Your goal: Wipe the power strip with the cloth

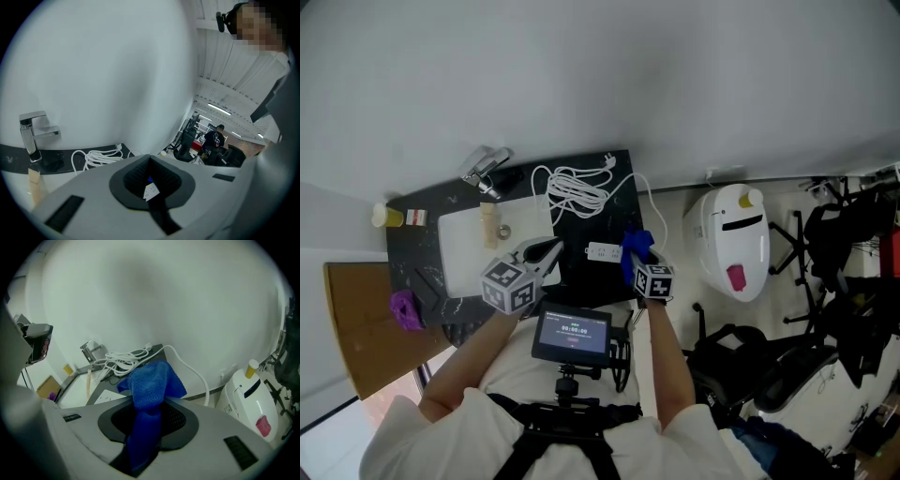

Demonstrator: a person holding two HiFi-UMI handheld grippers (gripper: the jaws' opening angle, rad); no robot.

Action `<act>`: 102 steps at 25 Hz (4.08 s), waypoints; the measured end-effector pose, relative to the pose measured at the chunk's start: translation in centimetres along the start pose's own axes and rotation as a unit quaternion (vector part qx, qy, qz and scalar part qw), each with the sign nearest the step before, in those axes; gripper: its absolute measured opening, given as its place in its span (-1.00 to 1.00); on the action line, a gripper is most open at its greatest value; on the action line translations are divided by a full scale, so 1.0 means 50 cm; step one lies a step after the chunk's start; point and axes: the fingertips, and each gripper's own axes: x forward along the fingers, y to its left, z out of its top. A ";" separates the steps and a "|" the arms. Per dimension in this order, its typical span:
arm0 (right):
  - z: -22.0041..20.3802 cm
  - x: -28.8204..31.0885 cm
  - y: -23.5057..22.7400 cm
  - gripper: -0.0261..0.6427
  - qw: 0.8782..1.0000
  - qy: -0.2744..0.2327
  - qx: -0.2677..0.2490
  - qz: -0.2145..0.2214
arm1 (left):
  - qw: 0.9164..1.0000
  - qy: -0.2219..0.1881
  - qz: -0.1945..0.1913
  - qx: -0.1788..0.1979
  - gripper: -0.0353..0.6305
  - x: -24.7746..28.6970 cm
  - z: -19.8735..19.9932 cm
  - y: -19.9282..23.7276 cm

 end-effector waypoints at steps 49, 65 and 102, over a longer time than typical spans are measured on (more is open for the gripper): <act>0.074 -0.444 0.002 -0.61 0.970 -0.210 0.046 -0.111 | 0.999 -0.035 -0.009 0.020 -0.89 -0.158 -0.015 -0.046; 0.121 -0.590 0.161 -0.61 0.952 -0.282 0.017 -0.115 | 0.996 -0.055 -0.048 0.048 -0.89 -0.239 -0.018 -0.063; -0.178 -1.081 0.163 -0.61 0.948 -0.317 -0.010 -0.034 | 0.997 -0.042 -0.045 0.043 -0.89 -0.340 -0.245 -0.651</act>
